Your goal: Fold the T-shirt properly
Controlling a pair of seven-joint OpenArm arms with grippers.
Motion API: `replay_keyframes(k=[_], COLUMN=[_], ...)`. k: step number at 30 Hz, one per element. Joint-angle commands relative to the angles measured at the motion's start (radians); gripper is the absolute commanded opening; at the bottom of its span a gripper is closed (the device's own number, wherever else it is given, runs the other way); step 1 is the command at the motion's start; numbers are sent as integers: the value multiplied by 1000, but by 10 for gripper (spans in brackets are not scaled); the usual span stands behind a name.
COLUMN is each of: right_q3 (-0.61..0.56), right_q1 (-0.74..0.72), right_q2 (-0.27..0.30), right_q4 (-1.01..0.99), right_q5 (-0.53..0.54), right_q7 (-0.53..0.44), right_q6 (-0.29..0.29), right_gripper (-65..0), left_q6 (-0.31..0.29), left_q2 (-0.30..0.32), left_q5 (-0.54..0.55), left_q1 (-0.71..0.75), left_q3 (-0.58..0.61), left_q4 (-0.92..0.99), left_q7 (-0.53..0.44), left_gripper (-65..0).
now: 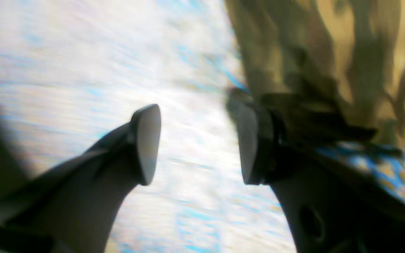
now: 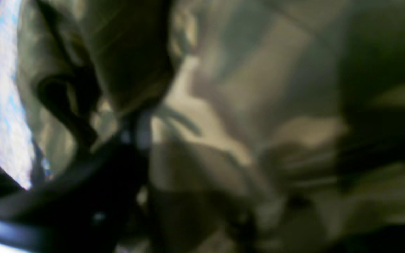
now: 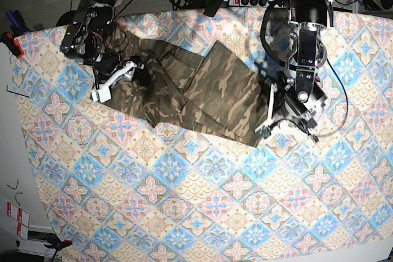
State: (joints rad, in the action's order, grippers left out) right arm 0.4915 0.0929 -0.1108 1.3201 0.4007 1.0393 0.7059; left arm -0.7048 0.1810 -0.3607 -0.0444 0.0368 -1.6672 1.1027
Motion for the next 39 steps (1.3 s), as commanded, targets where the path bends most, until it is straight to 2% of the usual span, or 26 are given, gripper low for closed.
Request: replay_keyframes(k=[1, 4, 5, 6, 9, 13, 17, 21, 22, 25, 27, 31, 36, 39], right_q3=[-3, 17, 17, 17, 23, 98, 138, 137, 137, 135, 131, 42, -4, -6], right_q1=[12, 5, 3, 1, -22, -89, -181, -270, -292, -342, -356, -358, -359, -359], right_q2=[-7, 13, 20, 29, 78, 145, 213, 271, 279, 302, 305, 308, 302, 300], right_q4=[-11, -15, -17, -12, -11, -18, -20, -37, -57, -132, -161, -165, -164, -165], right_q5=[-58, -58, -59, -59, -56, -58, -58, -58, -58, -58, -58, -58, -55, -55], right_q7=[83, 124, 143, 155, 181, 230, 276, 283, 283, 283, 281, 272, 258, 240], right_q6=[-8, -8, -8, -8, -8, -8, -8, -8, -8, -62, -64, -64, -64, -64], right_gripper=[-402, -592, -635, -650, -639, -644, -644, -644, -644, -644, -644, -644, -644, -644], left_q6=[7, 7, 7, 7, 7, 7, 7, 7, 7, 7, 7, 7, 7, 7], left_q2=[10, 10, 10, 10, -4, -84, -200, -338, -338, -338, -338, -338, -338, -289], left_q5=[-2, -2, -2, -2, -2, -2, -2, -2, -2, 18, 53, 79, 56, 56], left_q1=[-13, -10, -10, -10, -13, -13, -12, -19, -35, -93, -108, -128, -159, -190], left_q3=[-4, -5, -5, -5, -4, -1, 4, 24, 39, 85, 113, 111, 7, -85], left_q4=[25, 155, 189, 217, 249, 249, 250, 282, 302, 362, 356, 256, 151, 121], left_q7=[-3, -112, -138, -158, -178, -175, -141, -146, -146, -140, -140, -138, -138, -138], left_gripper=[-301, -315, -330, -345, -386, -394, -394, -392, -392, -392, -392, -393, -393, -393])
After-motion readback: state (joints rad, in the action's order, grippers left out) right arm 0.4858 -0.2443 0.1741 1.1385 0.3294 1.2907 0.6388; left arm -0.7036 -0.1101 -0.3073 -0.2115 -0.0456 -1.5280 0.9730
